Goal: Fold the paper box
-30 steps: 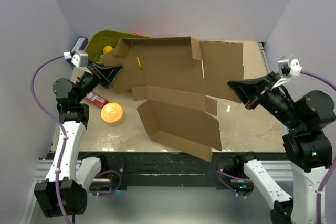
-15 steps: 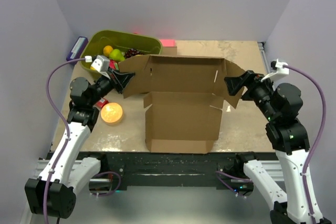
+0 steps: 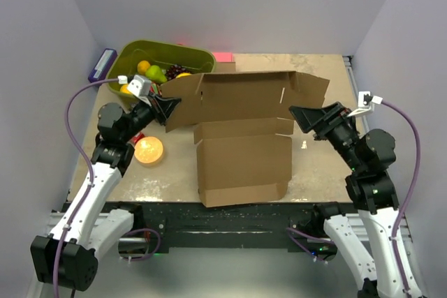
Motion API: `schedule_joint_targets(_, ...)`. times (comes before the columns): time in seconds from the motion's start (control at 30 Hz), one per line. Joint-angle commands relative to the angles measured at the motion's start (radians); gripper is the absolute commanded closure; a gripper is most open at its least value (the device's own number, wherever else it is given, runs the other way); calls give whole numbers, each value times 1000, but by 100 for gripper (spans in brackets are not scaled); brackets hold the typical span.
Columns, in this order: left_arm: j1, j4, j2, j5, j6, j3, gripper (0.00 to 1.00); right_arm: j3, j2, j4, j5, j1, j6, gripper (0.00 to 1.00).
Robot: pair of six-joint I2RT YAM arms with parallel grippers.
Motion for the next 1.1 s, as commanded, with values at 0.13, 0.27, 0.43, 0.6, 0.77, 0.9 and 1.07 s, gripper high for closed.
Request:
schedule_joint_targets(0.13, -66, -41, -28, -114, 112, 7, 100, -146, 2, 438, -70, 6, 368, 15)
schedule_joint_targets(0.27, -84, -46, -23, -125, 129, 6, 100, -152, 98, 507, -6, 124, 367, 14)
schedule_joint_targets(0.43, -95, -56, -31, -140, 152, 4, 100, -102, 255, 579, 208, 449, 293, 13)
schedule_joint_targets(0.6, -101, -63, -57, -145, 181, -6, 100, -96, 350, 612, 254, 489, 278, 11)
schedule_joint_targets(0.77, -121, -60, -66, -139, 186, -11, 100, -97, 244, 515, 455, 485, 215, 1)
schedule_joint_targets(0.9, -132, -58, -69, -125, 180, -9, 100, -33, 298, 455, 449, 472, 218, 1)
schedule_joint_targets(1.07, -147, -55, -91, -122, 185, -20, 100, -28, 391, 518, 408, 453, 305, 2)
